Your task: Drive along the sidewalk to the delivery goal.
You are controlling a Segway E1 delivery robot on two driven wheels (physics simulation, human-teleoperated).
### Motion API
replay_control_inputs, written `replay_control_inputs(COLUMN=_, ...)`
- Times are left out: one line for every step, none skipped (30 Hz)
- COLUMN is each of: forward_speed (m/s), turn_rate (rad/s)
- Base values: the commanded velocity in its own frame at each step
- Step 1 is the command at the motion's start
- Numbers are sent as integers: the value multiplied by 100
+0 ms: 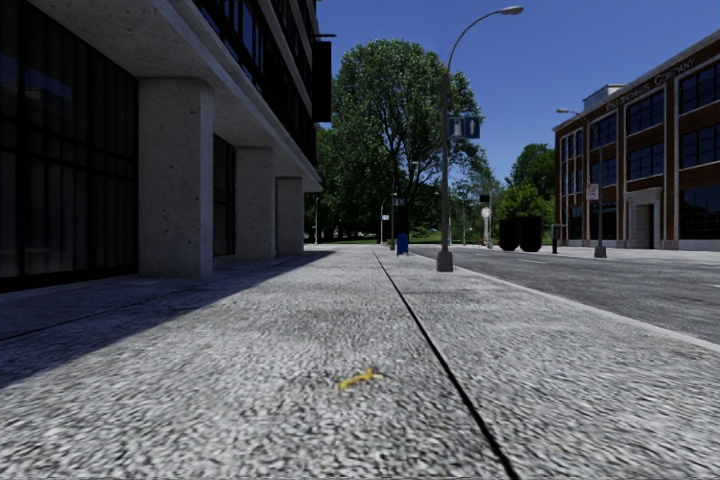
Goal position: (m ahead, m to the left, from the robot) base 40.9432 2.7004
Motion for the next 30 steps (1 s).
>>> replay_control_inputs(forward_speed=200, turn_rate=0)
replay_control_inputs(forward_speed=200, turn_rate=0)
replay_control_inputs(forward_speed=200, turn_rate=0)
replay_control_inputs(forward_speed=200, turn_rate=0)
replay_control_inputs(forward_speed=200, turn_rate=0)
replay_control_inputs(forward_speed=200, turn_rate=0)
replay_control_inputs(forward_speed=200, turn_rate=0)
replay_control_inputs(forward_speed=200, turn_rate=0)
replay_control_inputs(forward_speed=200, turn_rate=0)
replay_control_inputs(forward_speed=200, turn_rate=0)
replay_control_inputs(forward_speed=198, turn_rate=0)
replay_control_inputs(forward_speed=198, turn_rate=0)
replay_control_inputs(forward_speed=196, turn_rate=0)
replay_control_inputs(forward_speed=195, turn_rate=0)
replay_control_inputs(forward_speed=195, turn_rate=0)
replay_control_inputs(forward_speed=195, turn_rate=0)
replay_control_inputs(forward_speed=195, turn_rate=0)
replay_control_inputs(forward_speed=195, turn_rate=0)
replay_control_inputs(forward_speed=195, turn_rate=0)
replay_control_inputs(forward_speed=195, turn_rate=0)
replay_control_inputs(forward_speed=195, turn_rate=0)
replay_control_inputs(forward_speed=195, turn_rate=0)
replay_control_inputs(forward_speed=195, turn_rate=0)
replay_control_inputs(forward_speed=195, turn_rate=0)
replay_control_inputs(forward_speed=195, turn_rate=0)
replay_control_inputs(forward_speed=195, turn_rate=0)
replay_control_inputs(forward_speed=195, turn_rate=0)
replay_control_inputs(forward_speed=195, turn_rate=0)
replay_control_inputs(forward_speed=196, turn_rate=0)
replay_control_inputs(forward_speed=197, turn_rate=0)
